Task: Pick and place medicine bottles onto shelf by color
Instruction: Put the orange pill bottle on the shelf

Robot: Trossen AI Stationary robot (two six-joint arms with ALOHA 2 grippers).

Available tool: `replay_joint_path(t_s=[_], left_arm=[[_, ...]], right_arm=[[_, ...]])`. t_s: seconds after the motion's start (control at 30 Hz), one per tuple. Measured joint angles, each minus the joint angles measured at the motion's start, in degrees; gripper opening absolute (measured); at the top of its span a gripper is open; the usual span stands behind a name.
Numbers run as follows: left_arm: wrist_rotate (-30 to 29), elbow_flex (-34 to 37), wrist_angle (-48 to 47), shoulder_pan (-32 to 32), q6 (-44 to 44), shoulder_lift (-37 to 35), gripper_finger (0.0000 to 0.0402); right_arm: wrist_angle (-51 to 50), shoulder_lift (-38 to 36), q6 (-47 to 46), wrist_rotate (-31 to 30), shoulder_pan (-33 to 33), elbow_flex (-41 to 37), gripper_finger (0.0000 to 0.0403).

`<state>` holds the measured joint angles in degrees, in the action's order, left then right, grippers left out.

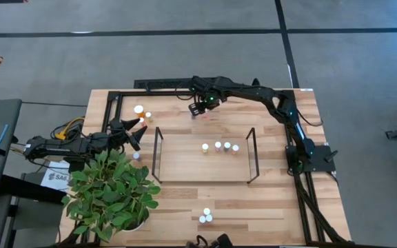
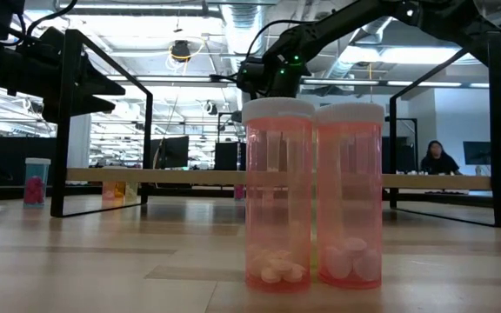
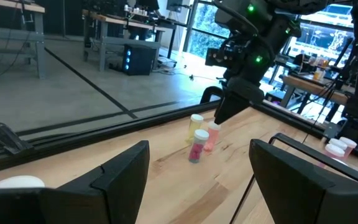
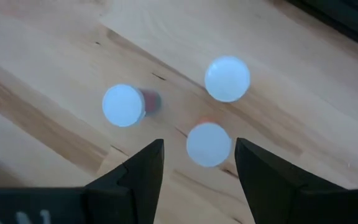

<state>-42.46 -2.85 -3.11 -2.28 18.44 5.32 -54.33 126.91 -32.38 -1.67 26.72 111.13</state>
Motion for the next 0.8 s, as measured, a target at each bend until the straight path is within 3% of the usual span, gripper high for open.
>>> replay_joint_path(t_s=[0.8], left_arm=[[0.0, 0.0, 0.0, 0.0, 0.0, 0.0, 0.0265]], right_arm=[[4.1, 0.0, 0.6, 0.0, 0.6, -3.9, 0.0219]])
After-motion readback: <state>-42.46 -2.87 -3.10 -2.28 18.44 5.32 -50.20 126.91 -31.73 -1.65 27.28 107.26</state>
